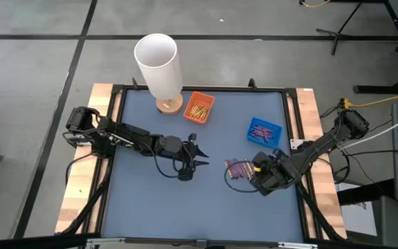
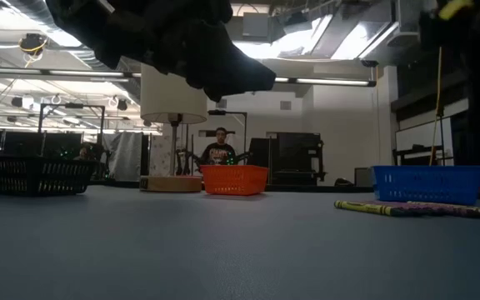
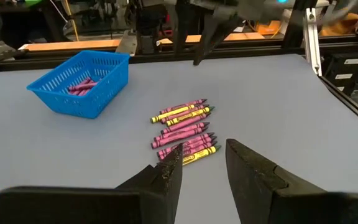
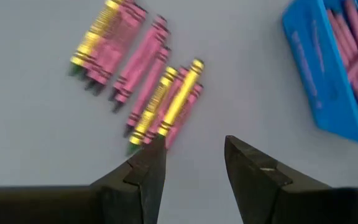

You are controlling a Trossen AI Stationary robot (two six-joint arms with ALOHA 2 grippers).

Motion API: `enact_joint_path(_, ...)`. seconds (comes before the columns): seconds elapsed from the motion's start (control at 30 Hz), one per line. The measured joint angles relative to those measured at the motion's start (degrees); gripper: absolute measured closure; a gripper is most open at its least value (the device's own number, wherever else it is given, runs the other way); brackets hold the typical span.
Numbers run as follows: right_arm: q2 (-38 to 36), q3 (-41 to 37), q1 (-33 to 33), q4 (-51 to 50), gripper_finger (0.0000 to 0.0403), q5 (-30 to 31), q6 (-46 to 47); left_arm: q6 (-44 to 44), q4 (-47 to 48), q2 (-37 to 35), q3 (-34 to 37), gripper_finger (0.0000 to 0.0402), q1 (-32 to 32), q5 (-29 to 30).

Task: Sort crayons
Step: Put the violet crayon into the blue basket

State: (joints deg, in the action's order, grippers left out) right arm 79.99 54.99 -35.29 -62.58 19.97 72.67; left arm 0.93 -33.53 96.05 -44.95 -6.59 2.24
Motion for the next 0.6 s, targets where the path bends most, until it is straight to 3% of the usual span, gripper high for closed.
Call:
enact_joint_path(0.17, 0.0, -4.4, -2.2, 3.5, 0.0240, 0.0, 6.8, 0.0, 0.0, 0.0, 0.0, 0.0295, -0.2, 0.0)
enact_joint_path(0.43, 0.0, -10.4, -2.6, 16.6, 0.0240, 0.3, 6.4, 0.0, 0.0, 0.0, 0.0, 0.0295, -0.2, 0.0)
enact_joint_path(0.6, 0.0, -13.0, -2.6, 18.6, 0.0240, 1.3, 6.6, 0.0, 0.0, 0.0, 0.0, 0.0295, -0.2, 0.0)
